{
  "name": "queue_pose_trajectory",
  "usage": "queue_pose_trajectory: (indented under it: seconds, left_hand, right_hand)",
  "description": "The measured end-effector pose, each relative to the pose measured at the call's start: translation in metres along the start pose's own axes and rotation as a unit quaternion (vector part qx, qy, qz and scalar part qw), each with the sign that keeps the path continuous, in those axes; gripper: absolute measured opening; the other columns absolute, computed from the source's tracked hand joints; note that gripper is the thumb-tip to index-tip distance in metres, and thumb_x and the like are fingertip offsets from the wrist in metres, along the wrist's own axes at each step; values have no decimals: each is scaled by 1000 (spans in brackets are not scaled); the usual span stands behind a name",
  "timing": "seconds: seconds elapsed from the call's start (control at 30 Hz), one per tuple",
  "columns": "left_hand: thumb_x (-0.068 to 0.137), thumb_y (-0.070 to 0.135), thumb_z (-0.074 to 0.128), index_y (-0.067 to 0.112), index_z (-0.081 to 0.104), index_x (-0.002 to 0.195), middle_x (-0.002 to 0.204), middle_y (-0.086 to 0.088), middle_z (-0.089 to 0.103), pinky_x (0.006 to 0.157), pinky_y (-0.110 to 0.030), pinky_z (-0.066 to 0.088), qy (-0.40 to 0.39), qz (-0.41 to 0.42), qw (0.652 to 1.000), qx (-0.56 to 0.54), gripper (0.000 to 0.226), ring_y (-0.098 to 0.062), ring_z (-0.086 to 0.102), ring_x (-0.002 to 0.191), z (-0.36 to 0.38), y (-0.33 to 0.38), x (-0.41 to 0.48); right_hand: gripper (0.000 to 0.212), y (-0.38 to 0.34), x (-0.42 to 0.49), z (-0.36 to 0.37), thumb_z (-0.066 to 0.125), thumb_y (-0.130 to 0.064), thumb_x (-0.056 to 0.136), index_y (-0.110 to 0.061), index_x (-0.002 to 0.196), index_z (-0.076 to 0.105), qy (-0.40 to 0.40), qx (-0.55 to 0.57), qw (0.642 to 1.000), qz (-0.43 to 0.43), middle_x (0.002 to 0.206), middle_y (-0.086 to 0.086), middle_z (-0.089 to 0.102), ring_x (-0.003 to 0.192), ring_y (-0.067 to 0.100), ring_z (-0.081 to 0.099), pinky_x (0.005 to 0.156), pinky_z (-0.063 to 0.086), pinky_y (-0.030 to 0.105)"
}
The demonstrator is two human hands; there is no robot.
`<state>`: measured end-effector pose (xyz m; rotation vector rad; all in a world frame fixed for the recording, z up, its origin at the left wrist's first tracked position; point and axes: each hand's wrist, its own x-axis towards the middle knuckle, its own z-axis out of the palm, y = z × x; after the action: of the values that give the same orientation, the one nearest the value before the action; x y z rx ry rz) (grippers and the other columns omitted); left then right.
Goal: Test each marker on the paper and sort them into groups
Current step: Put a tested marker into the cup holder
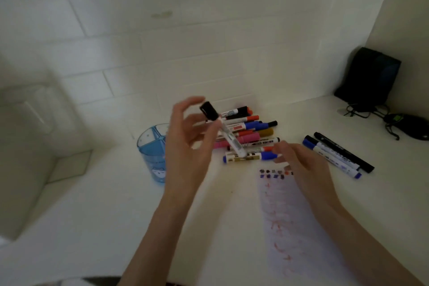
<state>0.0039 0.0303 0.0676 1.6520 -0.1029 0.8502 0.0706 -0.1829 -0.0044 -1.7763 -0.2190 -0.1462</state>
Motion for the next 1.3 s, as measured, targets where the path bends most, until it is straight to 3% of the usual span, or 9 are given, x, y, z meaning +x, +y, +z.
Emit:
queue_pose_trajectory:
  seconds: [0.07,0.2,0.33,0.4,0.7,0.9,1.03,1.2,1.3]
  left_hand:
    - [93,10,71,26,52,127,109,2,73,82,-29,59,31,49,995,79,42,-14,73,97,-26,9,14]
    - [93,19,72,31,55,124,109,10,72,79,-27,60,103,76,974,184,37,-6,72,95,-67,12,30]
    - [95,25,69,31,52,122,107,10,71,75,-28,59,135,62,967,209,32,-8,72,91,-79,1,31]
    - [95,26,70,31,50,120,108,11,71,74,-26,58,137,64,967,204,32,-11,72,91,-81,-2,31]
    - [95,23,69,34,52,120,110,12,70,74,-20,56,126,79,963,223,32,-9,71,93,-84,-8,34]
    - [93,20,69,40,52,118,101,24,68,70,-11,48,73,50,939,331,35,5,66,89,-80,-26,20]
    - [90,21,71,35,50,115,109,8,70,73,-33,48,38,23,916,399,35,-18,64,94,-80,-40,12]
    - [91,27,66,35,50,113,108,13,57,78,-37,44,26,35,906,421,29,-14,51,100,-80,-38,8]
    - [91,24,67,26,52,123,121,2,57,94,-43,46,42,42,906,420,36,-21,52,112,-78,-34,8]
  right_hand:
    - [55,3,0,0,47,-80,90,-36,103,76,10,11,1000,1,93,-18,77,84,3,71,80,54,31]
    - [44,5,0,3,47,-65,97,-33,100,78,-10,32,999,-5,94,-13,78,86,8,73,81,56,35]
    - [43,6,-2,8,47,-66,89,-36,100,76,-46,7,999,-22,91,-18,76,84,1,71,68,52,15]
    - [38,7,-2,10,50,-61,92,-35,103,76,-53,15,998,-30,94,-18,77,86,-2,71,70,49,8]
    - [23,13,0,10,55,-41,105,-33,101,76,-52,0,998,-29,92,-20,76,83,-4,70,70,47,5]
    - [23,12,-1,10,60,-38,102,-23,111,76,-56,-26,997,-35,95,-11,77,86,0,71,71,49,8]
    - [23,13,-2,10,62,-34,102,-19,114,75,-54,-28,997,-41,98,-8,77,86,0,70,71,50,9]
    - [23,13,-1,9,63,-33,102,-19,115,75,-52,-34,997,-40,100,-8,77,85,0,69,71,49,10]
    - [20,13,0,9,63,-32,102,-21,114,75,-45,-31,998,-42,98,-10,76,85,1,69,71,50,10]
